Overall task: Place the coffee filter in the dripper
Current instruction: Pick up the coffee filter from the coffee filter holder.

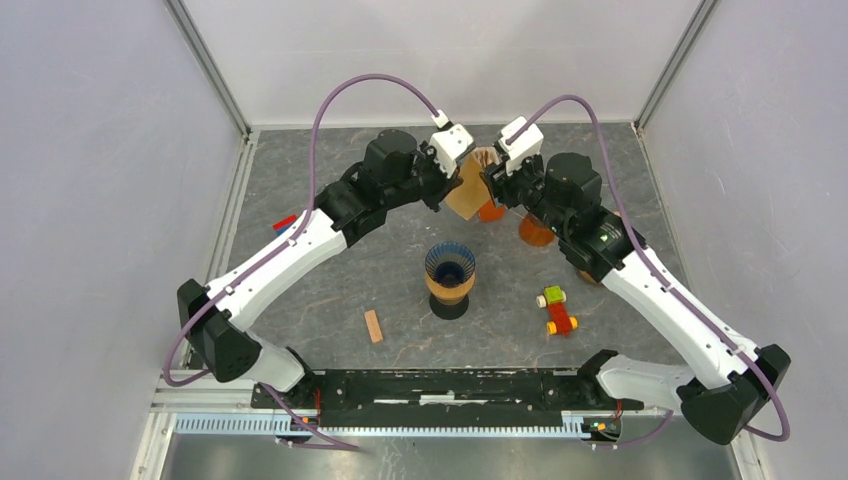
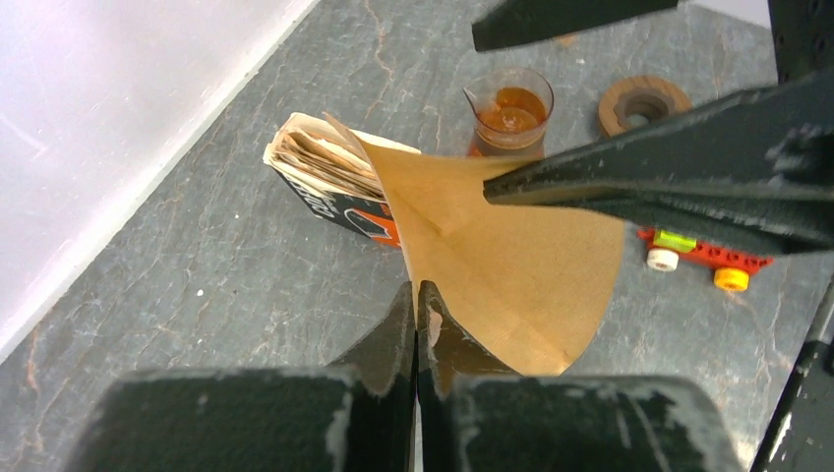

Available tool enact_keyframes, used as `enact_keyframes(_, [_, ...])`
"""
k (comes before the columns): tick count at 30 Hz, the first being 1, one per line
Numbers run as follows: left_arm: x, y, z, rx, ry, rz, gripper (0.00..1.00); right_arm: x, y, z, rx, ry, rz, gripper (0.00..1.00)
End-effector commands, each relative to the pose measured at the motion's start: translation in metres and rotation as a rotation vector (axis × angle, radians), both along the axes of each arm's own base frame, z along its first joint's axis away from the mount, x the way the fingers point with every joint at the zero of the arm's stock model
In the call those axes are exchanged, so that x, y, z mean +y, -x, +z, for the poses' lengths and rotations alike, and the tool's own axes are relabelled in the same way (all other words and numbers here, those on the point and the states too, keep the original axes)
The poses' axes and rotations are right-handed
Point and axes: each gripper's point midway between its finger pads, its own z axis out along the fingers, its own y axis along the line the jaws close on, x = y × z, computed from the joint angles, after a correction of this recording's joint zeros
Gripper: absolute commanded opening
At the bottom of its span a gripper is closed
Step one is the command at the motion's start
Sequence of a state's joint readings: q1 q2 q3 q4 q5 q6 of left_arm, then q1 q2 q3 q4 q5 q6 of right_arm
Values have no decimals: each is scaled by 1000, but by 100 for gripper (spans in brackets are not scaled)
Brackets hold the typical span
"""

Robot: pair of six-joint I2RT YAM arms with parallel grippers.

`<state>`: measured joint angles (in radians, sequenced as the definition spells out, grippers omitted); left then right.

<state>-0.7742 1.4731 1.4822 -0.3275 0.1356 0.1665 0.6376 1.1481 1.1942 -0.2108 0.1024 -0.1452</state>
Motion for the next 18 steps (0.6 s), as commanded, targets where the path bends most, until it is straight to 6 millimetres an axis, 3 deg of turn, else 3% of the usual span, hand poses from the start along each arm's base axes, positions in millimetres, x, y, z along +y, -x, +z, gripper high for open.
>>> enact_keyframes(1, [3,18,18,-104,-47,-110,2,-3,10,21,-86,14,65,57])
enact_keyframes(11, [-2,36,22,-117,-62,-208,4,12,29,13,-86,44,237,59])
enact_keyframes(18, [-6,42,21,-114,-64,-247,5,18,34,10,-82,49,284,68])
